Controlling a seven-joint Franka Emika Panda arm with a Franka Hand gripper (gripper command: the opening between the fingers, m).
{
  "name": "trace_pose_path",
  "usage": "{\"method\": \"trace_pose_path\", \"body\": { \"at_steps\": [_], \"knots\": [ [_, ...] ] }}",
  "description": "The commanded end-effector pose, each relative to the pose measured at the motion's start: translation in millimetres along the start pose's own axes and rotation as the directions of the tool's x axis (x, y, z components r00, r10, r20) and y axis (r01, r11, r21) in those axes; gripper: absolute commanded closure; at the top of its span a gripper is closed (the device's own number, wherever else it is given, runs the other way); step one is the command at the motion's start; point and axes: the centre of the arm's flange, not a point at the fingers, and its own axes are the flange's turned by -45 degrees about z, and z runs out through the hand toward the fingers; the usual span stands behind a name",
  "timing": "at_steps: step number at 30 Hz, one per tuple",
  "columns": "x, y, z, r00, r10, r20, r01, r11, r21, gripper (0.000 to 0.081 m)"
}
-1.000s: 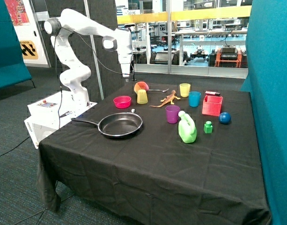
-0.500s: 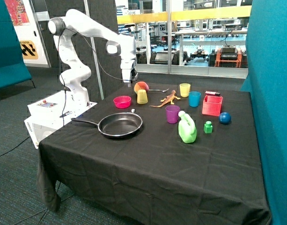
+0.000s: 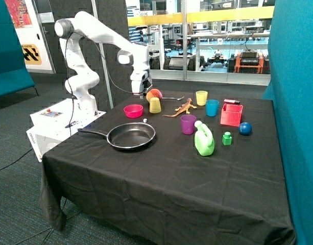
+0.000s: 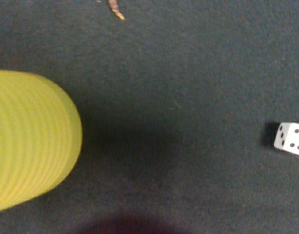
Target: Roll the dices in the bowl
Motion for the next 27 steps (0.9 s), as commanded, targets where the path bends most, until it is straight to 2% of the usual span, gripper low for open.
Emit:
{"method": "trace_pose_path", "body": {
  "at_steps": [1, 8, 12, 27],
  "knots": [
    [-6.3, 12.8, 19.0, 0.989, 0.149, -0.004, -0.149, 0.989, 0.0005, 0.0395],
    [0.8, 19.8, 23.2, 0.992, 0.126, -0.004, -0.126, 0.992, 0.0004, 0.0345],
    [7.2, 25.2, 26.6, 0.991, 0.136, -0.004, -0.136, 0.991, 0.0004, 0.0325],
    [21.0, 43.3, 51.9, 0.985, 0.173, -0.004, -0.173, 0.985, 0.0006, 0.0345]
  ]
}}
